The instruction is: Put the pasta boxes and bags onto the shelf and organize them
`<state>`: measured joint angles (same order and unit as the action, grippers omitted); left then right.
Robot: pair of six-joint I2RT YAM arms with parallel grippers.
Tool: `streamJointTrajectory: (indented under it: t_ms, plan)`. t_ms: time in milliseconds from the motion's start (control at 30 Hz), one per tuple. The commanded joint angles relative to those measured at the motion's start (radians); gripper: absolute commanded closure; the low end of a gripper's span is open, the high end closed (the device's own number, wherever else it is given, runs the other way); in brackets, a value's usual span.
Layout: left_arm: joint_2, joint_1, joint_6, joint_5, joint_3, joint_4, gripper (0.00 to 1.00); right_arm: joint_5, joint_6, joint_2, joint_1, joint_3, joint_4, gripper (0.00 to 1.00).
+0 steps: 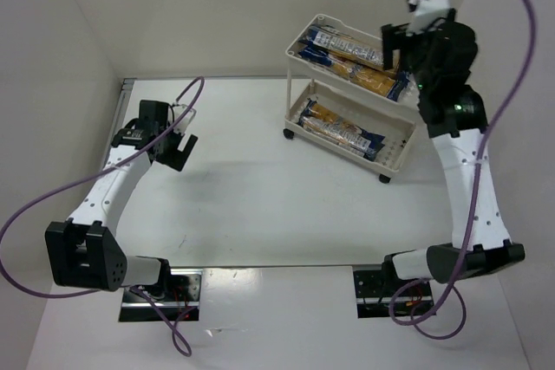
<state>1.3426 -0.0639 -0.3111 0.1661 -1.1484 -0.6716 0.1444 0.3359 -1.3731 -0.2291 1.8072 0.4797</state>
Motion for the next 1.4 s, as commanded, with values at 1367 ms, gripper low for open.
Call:
streamJointTrajectory:
  t_ms: [1367]
  plan:
    - [-0.487, -0.027, -0.229, -0.330, 0.053, -0.399, 0.00, 0.083, -0.245, 0.744, 0.583, -0.261, 0.343, 0.10]
